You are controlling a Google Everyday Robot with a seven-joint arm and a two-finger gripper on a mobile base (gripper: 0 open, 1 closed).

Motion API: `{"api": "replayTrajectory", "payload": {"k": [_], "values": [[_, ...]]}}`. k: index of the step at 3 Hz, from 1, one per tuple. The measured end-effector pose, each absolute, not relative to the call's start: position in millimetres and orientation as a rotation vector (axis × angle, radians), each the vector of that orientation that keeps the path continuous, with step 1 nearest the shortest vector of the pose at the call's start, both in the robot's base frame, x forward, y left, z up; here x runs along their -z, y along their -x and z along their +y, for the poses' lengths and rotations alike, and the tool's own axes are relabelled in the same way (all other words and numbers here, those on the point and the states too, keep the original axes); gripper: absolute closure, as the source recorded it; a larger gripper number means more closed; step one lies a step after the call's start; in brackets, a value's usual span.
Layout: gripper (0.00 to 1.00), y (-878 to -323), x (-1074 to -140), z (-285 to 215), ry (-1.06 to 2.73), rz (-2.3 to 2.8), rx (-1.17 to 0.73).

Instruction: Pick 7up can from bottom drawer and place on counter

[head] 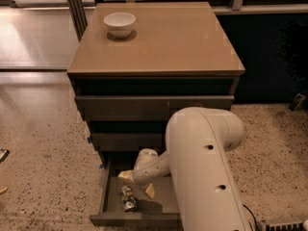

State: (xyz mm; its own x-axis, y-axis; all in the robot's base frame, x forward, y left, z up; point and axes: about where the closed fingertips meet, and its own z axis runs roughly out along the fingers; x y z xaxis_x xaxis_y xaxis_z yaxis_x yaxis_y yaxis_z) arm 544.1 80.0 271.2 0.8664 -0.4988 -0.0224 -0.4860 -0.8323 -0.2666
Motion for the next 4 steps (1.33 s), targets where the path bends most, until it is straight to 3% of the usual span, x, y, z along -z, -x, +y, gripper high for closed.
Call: {"api": "replayTrajectory", "payload": {"k": [4], "values": [[0.0,-560.3,-192.9,118.3,2.991,0.312,0.036]]}}
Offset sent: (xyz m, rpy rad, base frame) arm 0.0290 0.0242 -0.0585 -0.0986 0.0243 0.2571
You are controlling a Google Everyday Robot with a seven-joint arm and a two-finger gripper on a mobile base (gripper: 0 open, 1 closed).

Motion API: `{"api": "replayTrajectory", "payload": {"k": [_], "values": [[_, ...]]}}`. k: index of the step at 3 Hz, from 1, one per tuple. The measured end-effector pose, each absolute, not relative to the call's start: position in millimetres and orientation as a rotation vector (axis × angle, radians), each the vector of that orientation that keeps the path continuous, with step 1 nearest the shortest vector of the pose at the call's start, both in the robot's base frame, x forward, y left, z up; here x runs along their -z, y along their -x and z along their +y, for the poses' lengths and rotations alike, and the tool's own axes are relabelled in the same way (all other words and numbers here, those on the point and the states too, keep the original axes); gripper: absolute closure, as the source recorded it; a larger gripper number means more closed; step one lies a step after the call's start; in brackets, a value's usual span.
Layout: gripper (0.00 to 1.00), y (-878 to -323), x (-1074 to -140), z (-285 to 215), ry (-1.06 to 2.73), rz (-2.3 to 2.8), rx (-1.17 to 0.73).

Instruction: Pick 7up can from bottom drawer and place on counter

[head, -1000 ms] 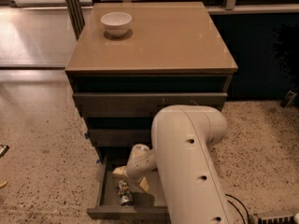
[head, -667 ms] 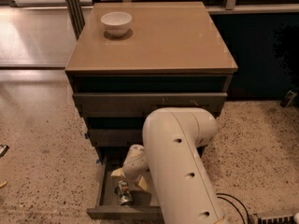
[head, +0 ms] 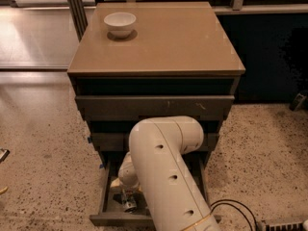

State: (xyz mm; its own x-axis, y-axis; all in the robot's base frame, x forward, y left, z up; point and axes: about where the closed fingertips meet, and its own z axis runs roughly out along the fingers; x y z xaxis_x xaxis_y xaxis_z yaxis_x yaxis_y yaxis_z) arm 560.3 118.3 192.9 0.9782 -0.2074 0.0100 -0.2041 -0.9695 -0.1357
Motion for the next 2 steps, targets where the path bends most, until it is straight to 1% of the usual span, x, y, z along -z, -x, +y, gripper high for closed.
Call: {"api": "replayTrajectory", "payload": {"k": [2], "values": [[0.0,-556.7,-165.2,126.4,3.04,0.133,0.02]]}}
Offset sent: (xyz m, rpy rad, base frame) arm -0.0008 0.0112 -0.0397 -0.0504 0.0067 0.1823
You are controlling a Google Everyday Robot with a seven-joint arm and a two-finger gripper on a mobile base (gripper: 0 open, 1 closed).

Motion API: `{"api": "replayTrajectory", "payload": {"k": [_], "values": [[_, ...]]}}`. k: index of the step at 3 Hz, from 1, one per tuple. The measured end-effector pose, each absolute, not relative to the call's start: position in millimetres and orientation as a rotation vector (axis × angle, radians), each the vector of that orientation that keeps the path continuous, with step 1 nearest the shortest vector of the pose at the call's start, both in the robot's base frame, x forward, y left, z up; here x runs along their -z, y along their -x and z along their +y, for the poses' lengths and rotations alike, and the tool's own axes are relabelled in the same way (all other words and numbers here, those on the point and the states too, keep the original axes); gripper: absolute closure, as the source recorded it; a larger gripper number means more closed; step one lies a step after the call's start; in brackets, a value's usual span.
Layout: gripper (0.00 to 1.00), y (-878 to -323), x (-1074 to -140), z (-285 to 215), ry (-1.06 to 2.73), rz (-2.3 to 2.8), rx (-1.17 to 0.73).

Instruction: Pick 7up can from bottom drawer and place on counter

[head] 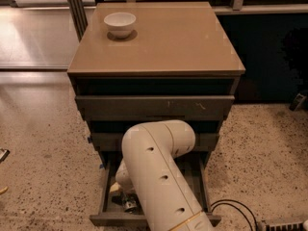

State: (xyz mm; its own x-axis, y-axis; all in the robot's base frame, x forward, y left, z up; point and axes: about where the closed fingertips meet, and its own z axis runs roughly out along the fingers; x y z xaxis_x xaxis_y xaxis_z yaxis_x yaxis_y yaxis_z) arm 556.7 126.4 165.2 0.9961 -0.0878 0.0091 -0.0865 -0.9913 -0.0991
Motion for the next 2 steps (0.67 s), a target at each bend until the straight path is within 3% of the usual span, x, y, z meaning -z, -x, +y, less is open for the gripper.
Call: {"api": "replayTrajectory", "payload": {"k": [2], "values": [[0.0,-549.4,-144.9,111.6,3.091,0.088,-0.001]]}}
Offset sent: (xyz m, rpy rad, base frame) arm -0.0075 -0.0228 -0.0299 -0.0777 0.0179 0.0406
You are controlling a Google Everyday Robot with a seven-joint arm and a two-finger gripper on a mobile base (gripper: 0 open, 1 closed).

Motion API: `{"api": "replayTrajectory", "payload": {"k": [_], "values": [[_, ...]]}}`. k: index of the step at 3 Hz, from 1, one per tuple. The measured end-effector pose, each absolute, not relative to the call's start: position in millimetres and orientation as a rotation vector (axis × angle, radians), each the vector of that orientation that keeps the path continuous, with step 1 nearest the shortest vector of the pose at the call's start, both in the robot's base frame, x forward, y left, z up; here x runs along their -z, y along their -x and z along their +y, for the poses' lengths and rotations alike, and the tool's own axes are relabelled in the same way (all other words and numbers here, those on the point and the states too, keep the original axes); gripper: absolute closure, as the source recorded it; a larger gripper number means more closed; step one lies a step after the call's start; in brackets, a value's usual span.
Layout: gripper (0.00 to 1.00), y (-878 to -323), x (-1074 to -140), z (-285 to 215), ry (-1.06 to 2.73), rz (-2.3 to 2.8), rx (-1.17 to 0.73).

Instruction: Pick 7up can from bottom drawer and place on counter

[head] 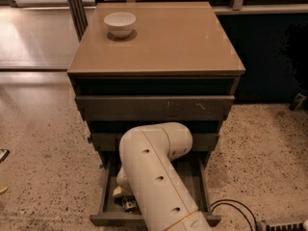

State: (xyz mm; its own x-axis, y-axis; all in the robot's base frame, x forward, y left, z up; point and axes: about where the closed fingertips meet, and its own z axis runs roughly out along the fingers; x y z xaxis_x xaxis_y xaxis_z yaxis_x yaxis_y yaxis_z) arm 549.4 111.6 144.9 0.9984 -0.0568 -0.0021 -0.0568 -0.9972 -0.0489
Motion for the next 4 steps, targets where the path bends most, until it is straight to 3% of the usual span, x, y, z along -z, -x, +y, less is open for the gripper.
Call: {"api": "replayTrajectory", "payload": {"k": [1,2,4], "values": [[0.0,-546.1,-133.1,107.3,3.097,0.075,-0.013],[0.19,-546.5,-119.8,106.5,3.098,0.061,-0.019],[0.65,-551.2,-112.3,100.1,3.083,0.082,0.012]]}}
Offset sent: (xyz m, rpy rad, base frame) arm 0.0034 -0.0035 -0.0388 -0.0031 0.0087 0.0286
